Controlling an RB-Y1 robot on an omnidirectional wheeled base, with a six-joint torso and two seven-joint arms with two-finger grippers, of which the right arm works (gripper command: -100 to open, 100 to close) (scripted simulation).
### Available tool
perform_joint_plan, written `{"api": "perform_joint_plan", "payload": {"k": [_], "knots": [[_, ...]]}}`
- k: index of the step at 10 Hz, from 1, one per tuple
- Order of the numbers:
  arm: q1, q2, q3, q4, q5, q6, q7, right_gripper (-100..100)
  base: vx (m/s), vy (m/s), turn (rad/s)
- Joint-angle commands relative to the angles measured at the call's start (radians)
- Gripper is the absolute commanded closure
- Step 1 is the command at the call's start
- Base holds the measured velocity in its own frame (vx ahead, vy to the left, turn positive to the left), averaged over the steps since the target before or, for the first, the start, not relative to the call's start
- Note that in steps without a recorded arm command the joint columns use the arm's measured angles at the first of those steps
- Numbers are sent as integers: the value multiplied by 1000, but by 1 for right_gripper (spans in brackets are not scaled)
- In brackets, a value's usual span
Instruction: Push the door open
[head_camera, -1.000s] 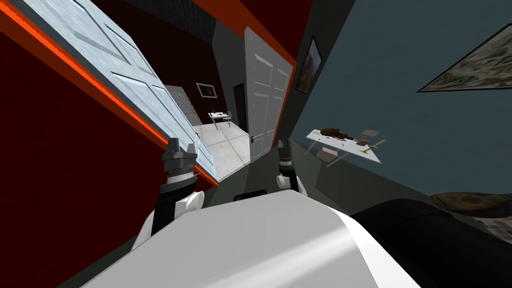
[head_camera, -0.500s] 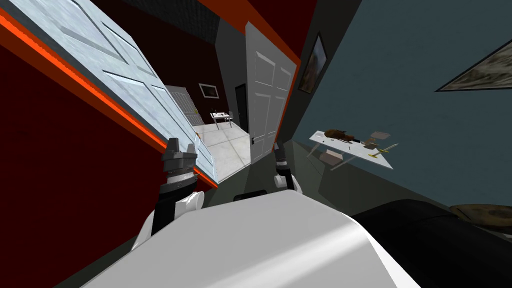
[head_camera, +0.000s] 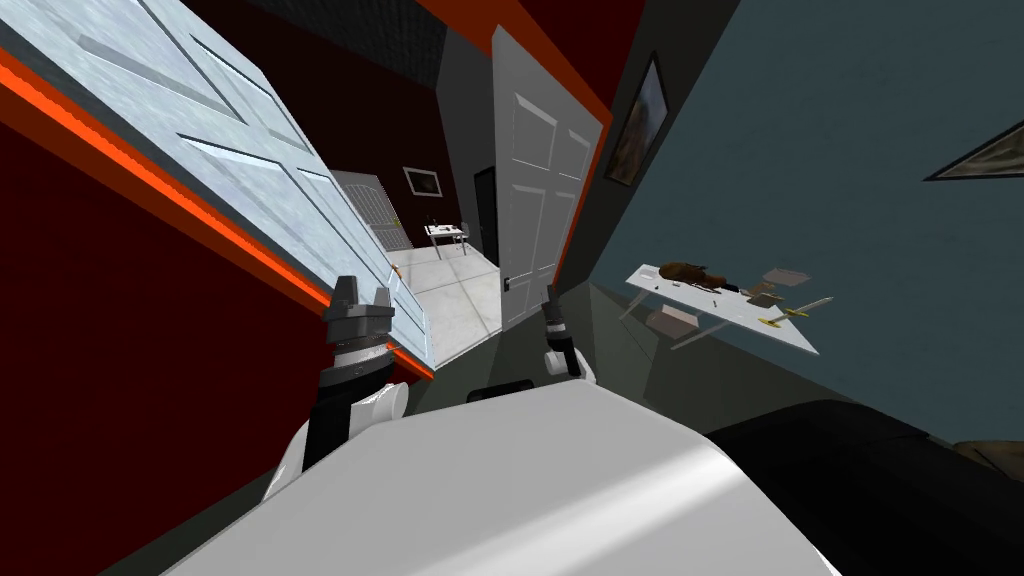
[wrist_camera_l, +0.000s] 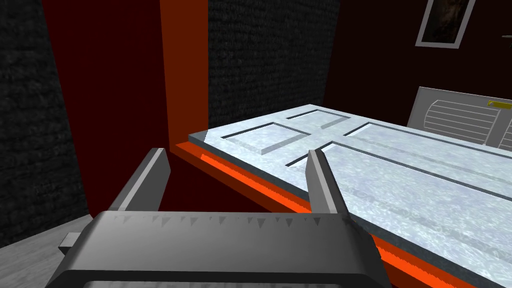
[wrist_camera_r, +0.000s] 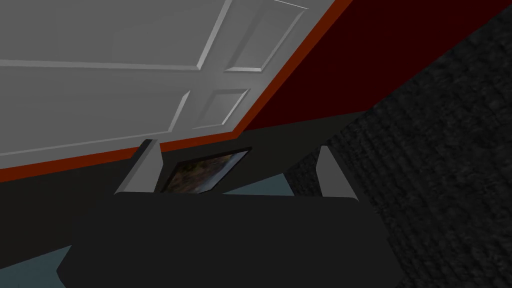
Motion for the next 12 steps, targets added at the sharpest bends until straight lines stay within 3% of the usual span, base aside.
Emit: {"api": "perform_joint_plan", "payload": {"k": [1, 2, 12], "knots": [[-10, -3, 8, 48, -1, -5, -6, -100, 99, -70, 65], [-10, -3, 8, 48, -1, -5, -6, -100, 57, -39, 22], [-110, -2, 44, 343, -5, -30, -36, -100, 74, -54, 58]]}}
